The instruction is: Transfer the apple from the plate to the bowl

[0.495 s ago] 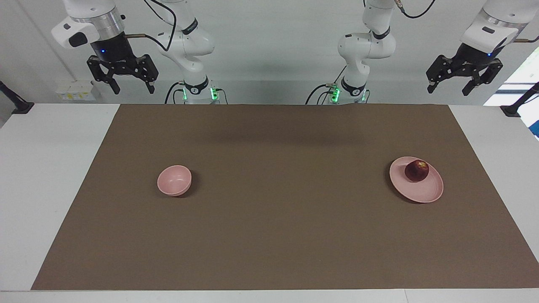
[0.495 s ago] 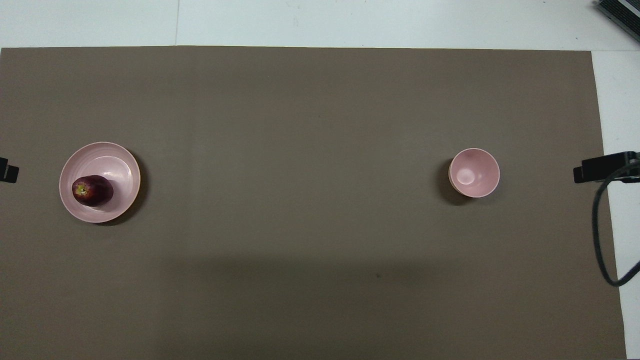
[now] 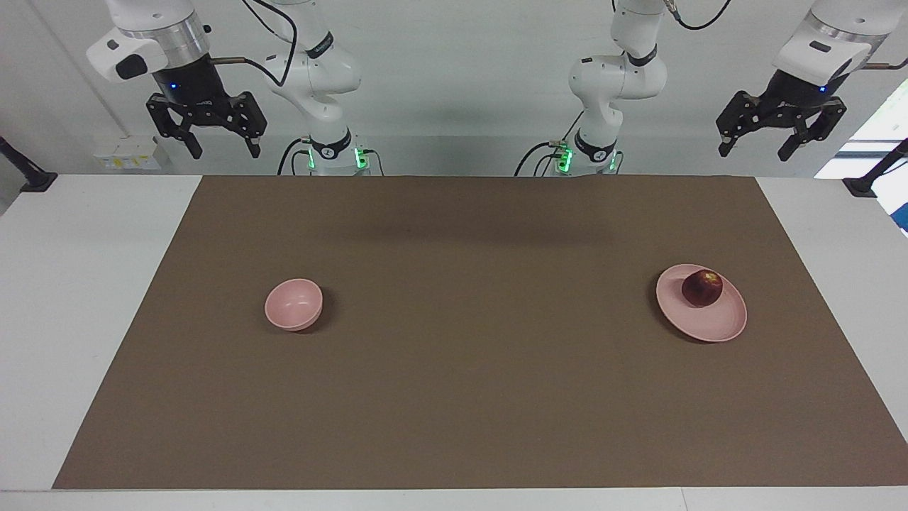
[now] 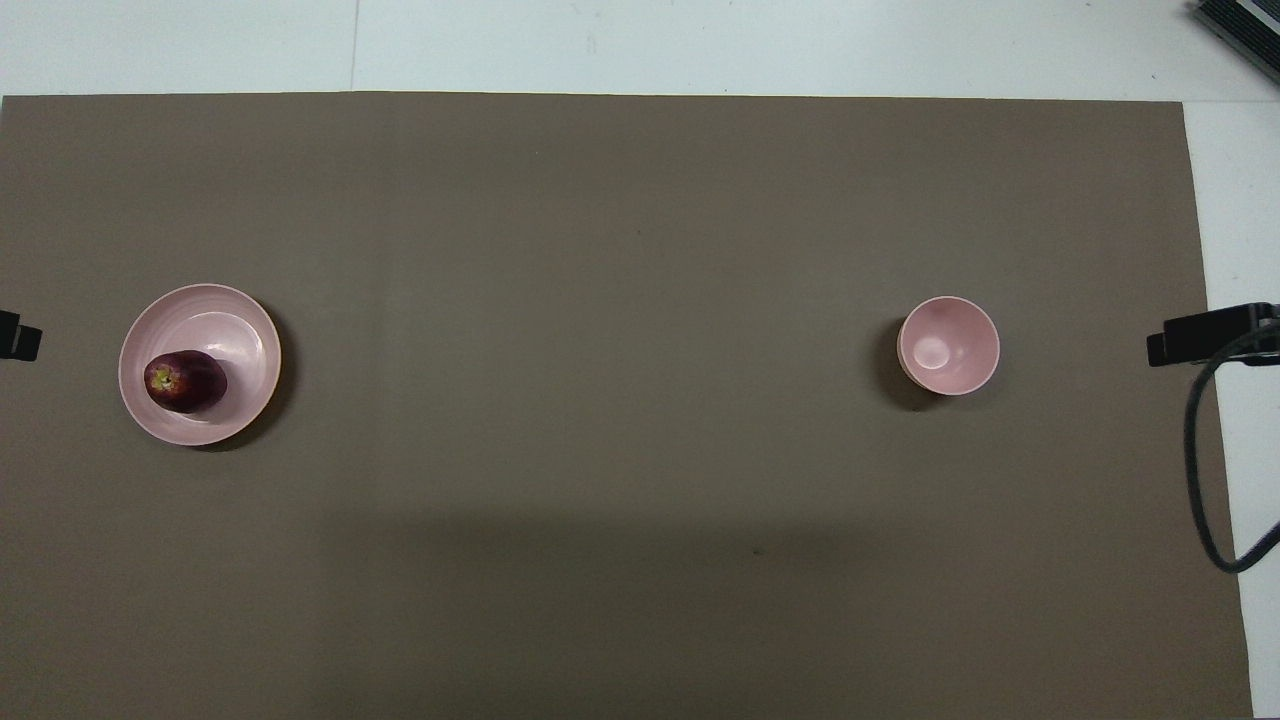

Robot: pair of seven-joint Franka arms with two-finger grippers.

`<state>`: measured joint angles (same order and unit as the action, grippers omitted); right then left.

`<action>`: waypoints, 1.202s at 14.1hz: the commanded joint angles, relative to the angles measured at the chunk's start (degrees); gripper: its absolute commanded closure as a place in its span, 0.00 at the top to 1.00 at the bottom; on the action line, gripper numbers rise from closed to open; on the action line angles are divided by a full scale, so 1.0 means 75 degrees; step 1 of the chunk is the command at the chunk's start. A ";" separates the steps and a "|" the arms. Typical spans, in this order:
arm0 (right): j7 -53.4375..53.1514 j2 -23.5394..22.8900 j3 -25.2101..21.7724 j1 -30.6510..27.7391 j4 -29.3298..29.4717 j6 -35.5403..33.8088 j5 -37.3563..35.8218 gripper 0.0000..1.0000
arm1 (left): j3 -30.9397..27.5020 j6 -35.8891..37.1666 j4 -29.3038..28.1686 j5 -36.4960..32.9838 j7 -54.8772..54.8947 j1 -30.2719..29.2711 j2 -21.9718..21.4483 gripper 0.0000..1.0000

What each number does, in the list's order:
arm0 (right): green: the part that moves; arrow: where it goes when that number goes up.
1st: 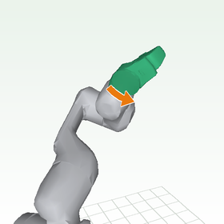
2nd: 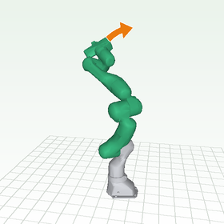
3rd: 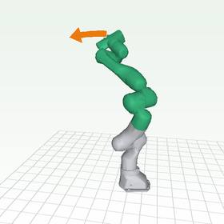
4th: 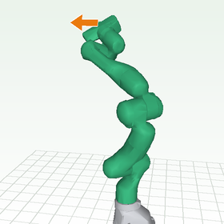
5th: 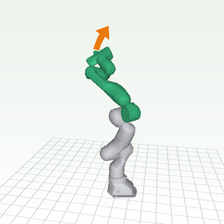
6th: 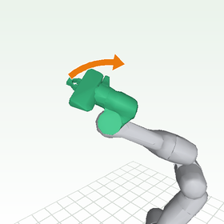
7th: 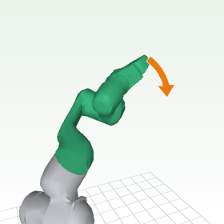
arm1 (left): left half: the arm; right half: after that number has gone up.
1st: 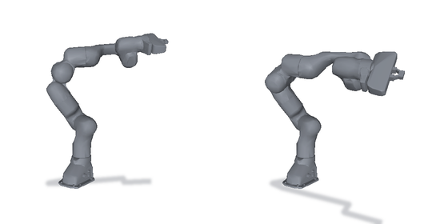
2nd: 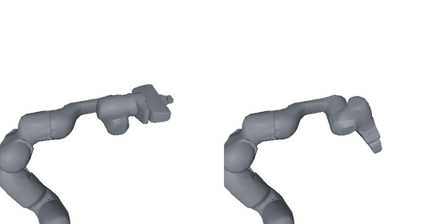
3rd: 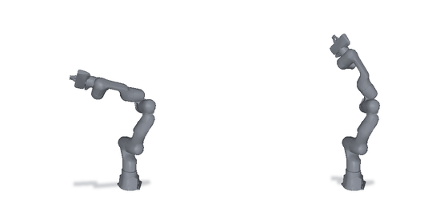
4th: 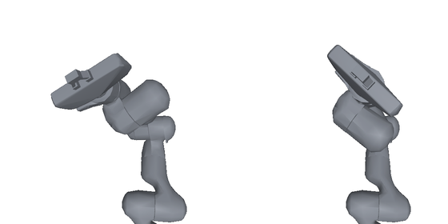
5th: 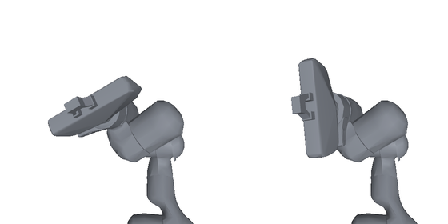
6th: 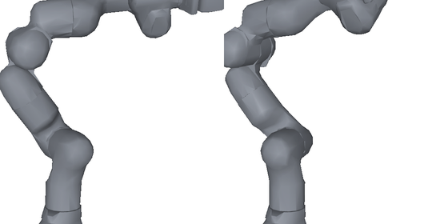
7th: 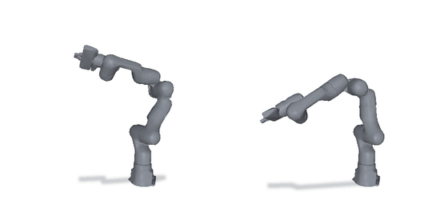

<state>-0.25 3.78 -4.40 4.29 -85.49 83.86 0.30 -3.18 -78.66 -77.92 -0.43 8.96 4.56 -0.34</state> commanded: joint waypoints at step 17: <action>0.0245 0.0023 -0.0012 -0.0057 0.0031 -0.0119 -0.0005 1.00 | -0.0057 -0.0059 -0.0496 -0.0095 0.0035 0.0130 -0.0375 1.00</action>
<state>-0.25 3.78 -4.40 4.29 -85.49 83.86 0.30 -3.22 -78.53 -78.48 -0.43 9.01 4.61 -0.81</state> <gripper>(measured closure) 0.000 0.000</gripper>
